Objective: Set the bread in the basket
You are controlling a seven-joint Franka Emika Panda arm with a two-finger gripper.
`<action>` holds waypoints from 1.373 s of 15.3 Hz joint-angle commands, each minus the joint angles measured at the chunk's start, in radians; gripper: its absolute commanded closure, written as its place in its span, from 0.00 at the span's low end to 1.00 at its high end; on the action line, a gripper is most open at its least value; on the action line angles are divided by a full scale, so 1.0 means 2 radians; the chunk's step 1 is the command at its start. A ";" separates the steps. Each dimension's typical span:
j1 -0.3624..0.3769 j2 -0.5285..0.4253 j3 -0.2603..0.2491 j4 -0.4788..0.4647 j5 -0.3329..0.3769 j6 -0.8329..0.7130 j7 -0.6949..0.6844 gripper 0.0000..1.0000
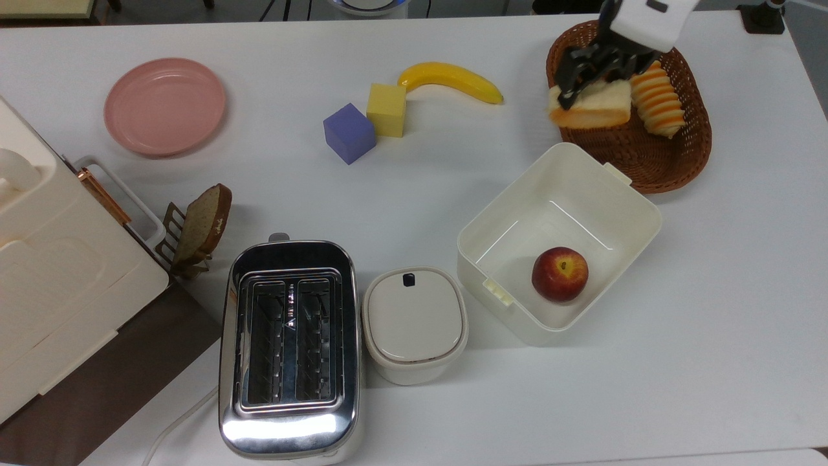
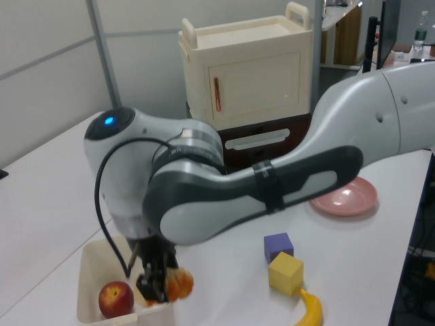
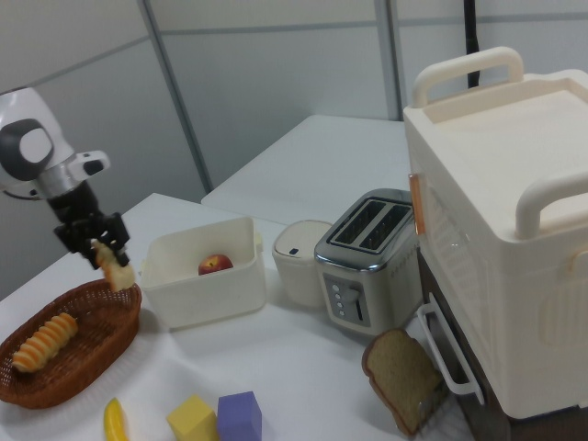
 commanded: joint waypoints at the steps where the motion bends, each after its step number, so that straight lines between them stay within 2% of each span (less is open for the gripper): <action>1: 0.031 -0.008 -0.003 -0.019 0.017 -0.018 0.011 0.16; 2: 0.033 -0.007 -0.003 -0.023 0.022 -0.018 0.021 0.00; 6: 0.039 -0.007 -0.003 -0.022 0.023 -0.017 0.058 0.00; 12: 0.027 -0.018 -0.012 -0.018 0.021 -0.018 0.058 0.00; 14: -0.002 -0.041 -0.013 -0.021 0.022 -0.019 0.059 0.00; 18: -0.080 -0.080 -0.014 -0.018 0.022 -0.077 0.061 0.00; 21: -0.160 -0.091 -0.017 -0.018 0.022 -0.096 0.058 0.00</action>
